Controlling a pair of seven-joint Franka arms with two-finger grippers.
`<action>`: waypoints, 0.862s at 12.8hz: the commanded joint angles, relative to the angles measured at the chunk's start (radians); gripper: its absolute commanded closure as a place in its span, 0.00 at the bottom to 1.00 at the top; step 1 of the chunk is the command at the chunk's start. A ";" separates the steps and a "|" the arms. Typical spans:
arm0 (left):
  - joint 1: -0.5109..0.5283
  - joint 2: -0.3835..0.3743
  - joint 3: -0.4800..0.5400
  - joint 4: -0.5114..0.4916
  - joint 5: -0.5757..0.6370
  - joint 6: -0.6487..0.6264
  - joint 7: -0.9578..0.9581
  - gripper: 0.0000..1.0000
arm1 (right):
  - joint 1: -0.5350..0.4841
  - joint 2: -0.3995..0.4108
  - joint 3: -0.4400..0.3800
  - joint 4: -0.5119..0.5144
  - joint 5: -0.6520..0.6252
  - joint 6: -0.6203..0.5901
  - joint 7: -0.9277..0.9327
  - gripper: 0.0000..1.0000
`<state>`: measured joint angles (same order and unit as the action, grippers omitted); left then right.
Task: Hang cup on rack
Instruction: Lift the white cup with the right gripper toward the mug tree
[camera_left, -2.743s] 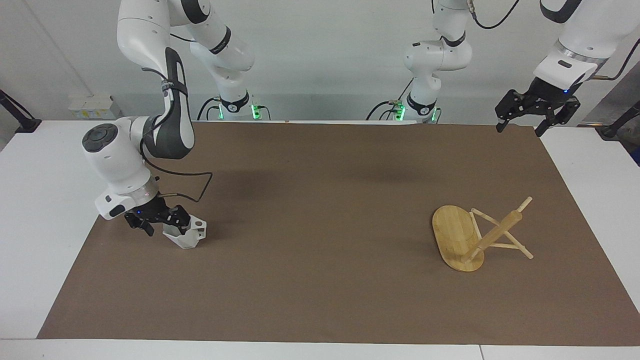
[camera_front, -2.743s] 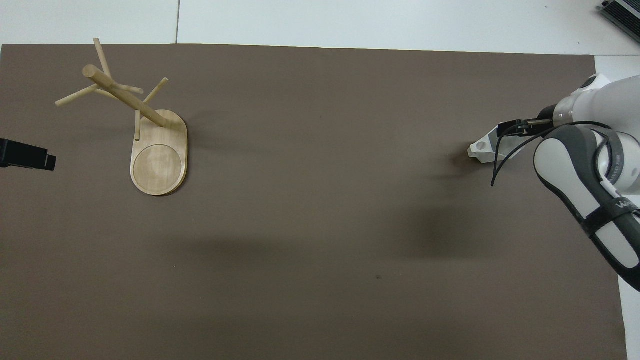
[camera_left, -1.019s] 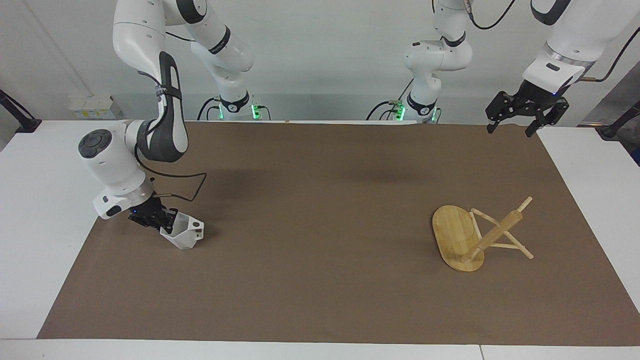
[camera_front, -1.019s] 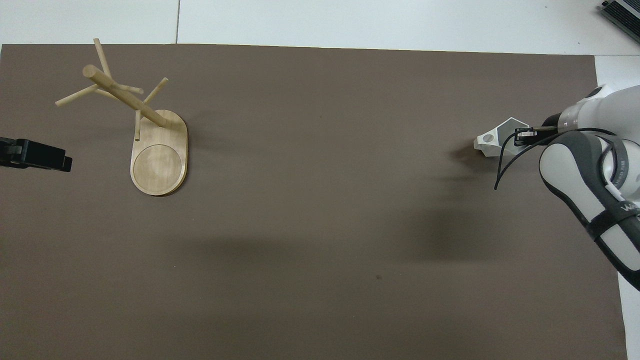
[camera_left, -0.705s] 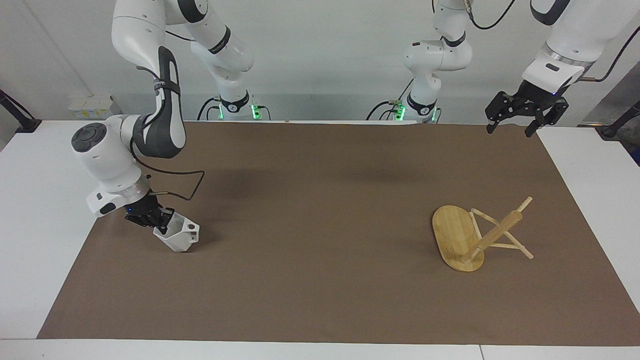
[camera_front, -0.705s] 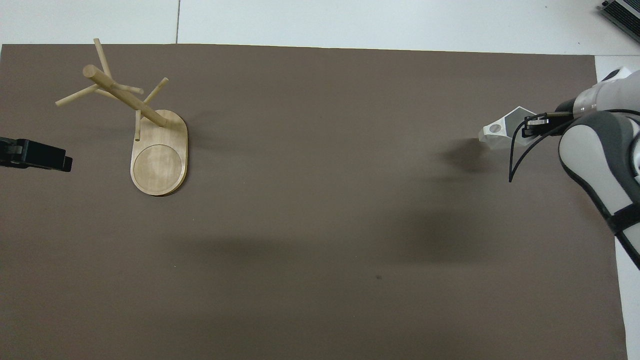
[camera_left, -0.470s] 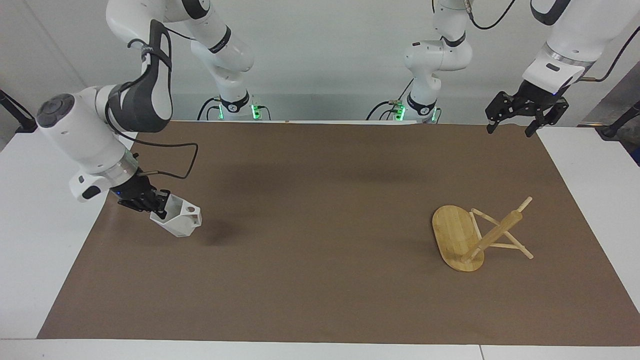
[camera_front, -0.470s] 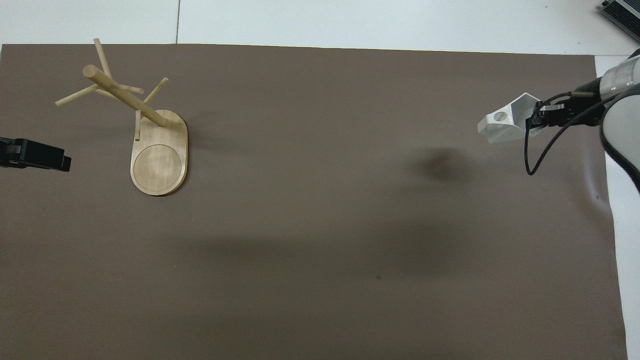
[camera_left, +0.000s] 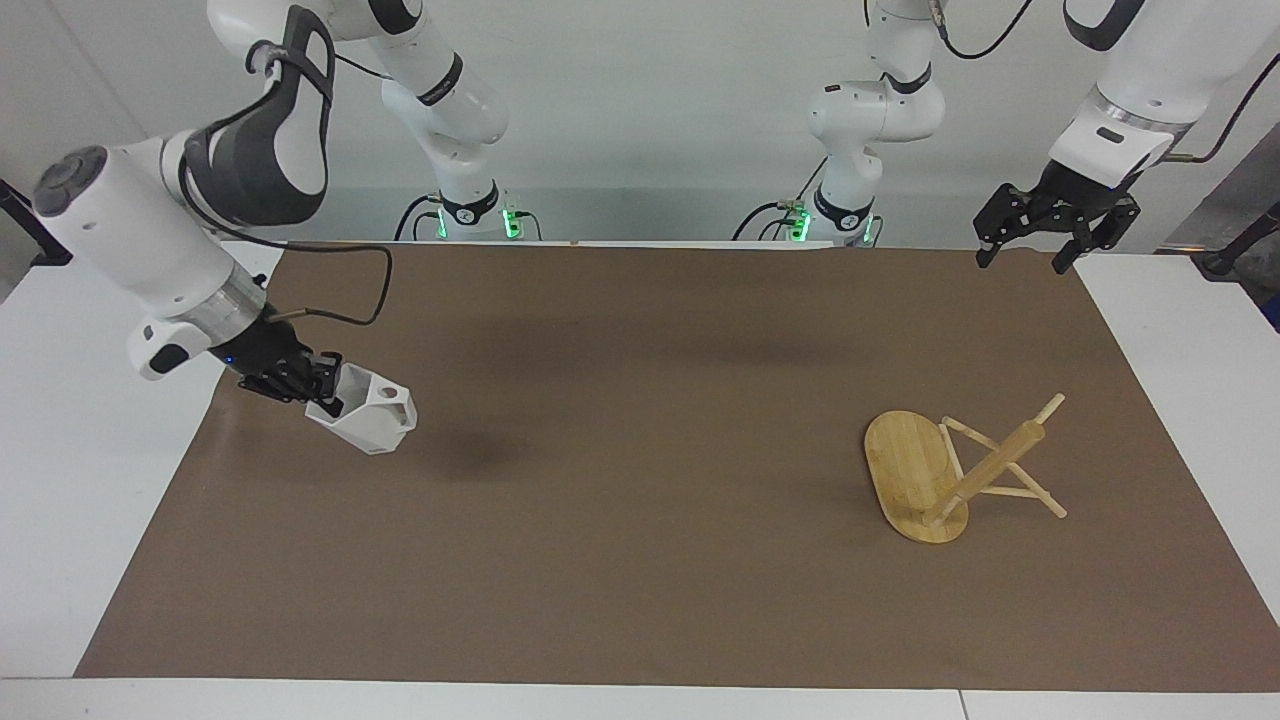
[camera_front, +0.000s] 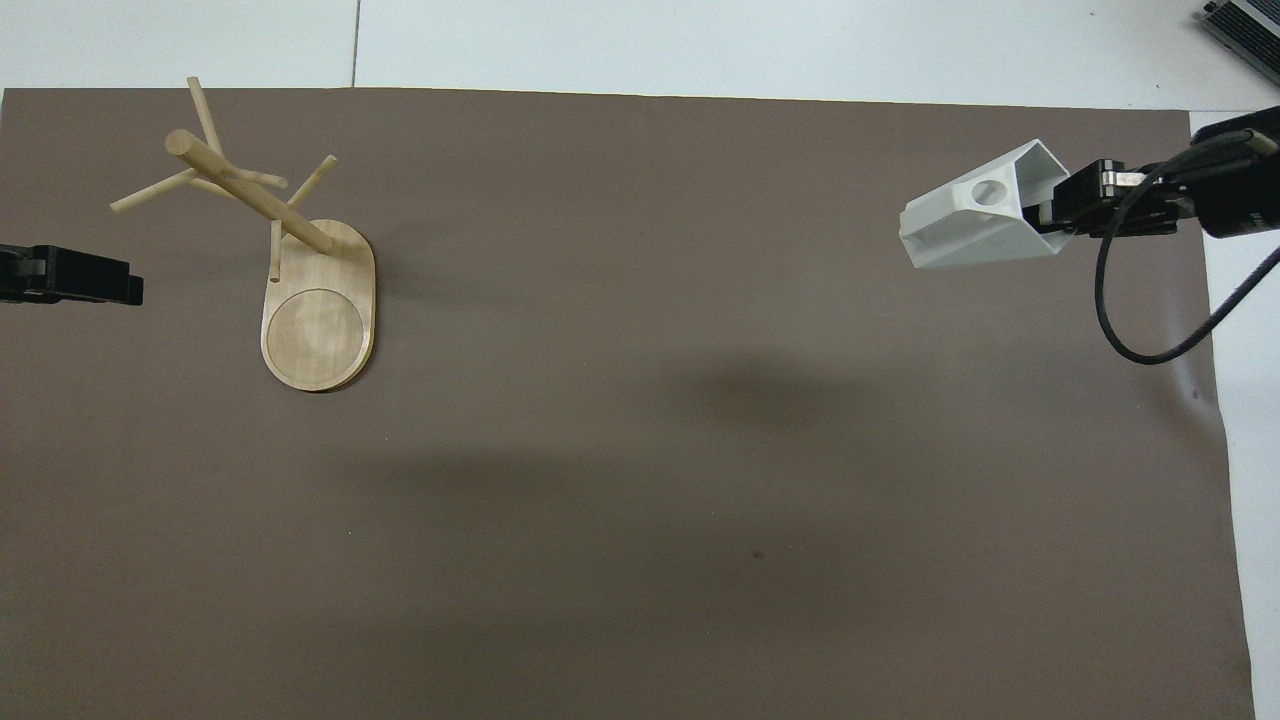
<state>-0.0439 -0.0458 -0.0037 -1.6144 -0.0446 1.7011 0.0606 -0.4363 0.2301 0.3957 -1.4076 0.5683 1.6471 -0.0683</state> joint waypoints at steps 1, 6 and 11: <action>0.001 -0.040 0.005 -0.061 0.008 0.049 0.129 0.00 | 0.016 -0.002 0.017 -0.004 0.151 0.002 0.015 1.00; 0.004 -0.049 0.013 -0.091 -0.118 0.103 0.465 0.00 | 0.204 -0.017 0.022 -0.059 0.249 0.273 0.188 1.00; 0.002 -0.052 0.011 -0.093 -0.234 0.104 0.715 0.00 | 0.336 -0.043 0.022 -0.149 0.340 0.500 0.222 1.00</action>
<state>-0.0436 -0.0694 0.0052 -1.6702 -0.2374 1.7804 0.6915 -0.1195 0.2275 0.4199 -1.5004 0.8617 2.0979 0.1369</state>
